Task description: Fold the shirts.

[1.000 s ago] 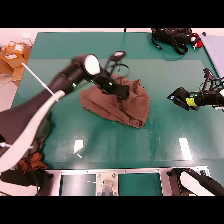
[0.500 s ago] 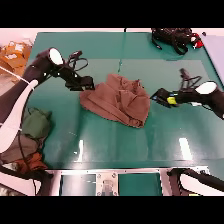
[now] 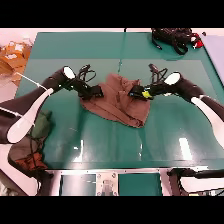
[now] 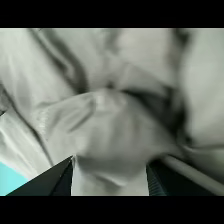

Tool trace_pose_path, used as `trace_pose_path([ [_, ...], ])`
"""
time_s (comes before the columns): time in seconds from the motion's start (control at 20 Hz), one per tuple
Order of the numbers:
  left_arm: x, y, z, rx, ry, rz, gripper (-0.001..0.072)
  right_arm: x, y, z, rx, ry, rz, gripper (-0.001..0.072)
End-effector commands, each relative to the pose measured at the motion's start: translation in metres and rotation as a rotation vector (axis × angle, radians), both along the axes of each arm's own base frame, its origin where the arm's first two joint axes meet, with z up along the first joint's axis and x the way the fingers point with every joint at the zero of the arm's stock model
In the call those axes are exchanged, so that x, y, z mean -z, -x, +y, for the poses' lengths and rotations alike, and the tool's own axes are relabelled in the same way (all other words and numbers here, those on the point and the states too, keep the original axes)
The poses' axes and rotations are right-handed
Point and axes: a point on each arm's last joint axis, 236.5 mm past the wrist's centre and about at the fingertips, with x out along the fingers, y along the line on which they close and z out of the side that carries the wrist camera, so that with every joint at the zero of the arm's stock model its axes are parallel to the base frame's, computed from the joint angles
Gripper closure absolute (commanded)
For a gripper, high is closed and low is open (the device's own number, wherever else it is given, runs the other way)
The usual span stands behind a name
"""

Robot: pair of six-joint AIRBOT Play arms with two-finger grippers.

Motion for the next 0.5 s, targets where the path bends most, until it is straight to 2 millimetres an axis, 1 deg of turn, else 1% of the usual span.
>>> trace_pose_path([
  [0.0, 0.001, -0.001, -0.013, 0.035, 0.018, -0.026, 0.0454, 0.009, 0.000, 0.027, -0.021, -0.043, 0.032, 0.0243],
  [0.05, -0.004, -0.003, -0.014, 0.049, 0.020, -0.036, 0.0659, 0.012, 0.000, 0.028, -0.018, -0.049, 0.041, 0.0299],
  [0.1, -0.010, -0.005, -0.016, 0.072, 0.022, -0.056, 0.0688, 0.014, 0.000, 0.028, -0.017, -0.048, 0.047, 0.0408],
  [0.15, -0.018, -0.007, -0.018, 0.085, 0.027, -0.067, 0.0688, 0.015, 0.000, 0.026, -0.013, -0.047, 0.048, 0.0565],
  [0.2, -0.028, -0.011, -0.019, 0.101, 0.026, -0.083, 0.0688, 0.015, -0.002, 0.023, -0.005, -0.047, 0.048, 0.0694],
  [0.3, -0.049, -0.019, -0.011, 0.141, -0.021, -0.124, 0.0688, 0.006, -0.012, 0.009, 0.012, -0.055, 0.038, 0.0697],
  [0.35, -0.063, -0.023, -0.003, 0.156, -0.057, -0.145, 0.0688, -0.004, -0.017, 0.000, 0.012, -0.059, 0.022, 0.0697],
  [0.4, -0.075, -0.026, 0.008, 0.154, -0.094, -0.162, 0.0689, -0.019, -0.021, -0.013, 0.028, -0.066, 0.004, 0.0698],
  [0.45, -0.090, -0.031, 0.024, 0.140, -0.131, -0.186, 0.0689, -0.035, -0.026, -0.027, 0.050, -0.070, -0.025, 0.0698],
])
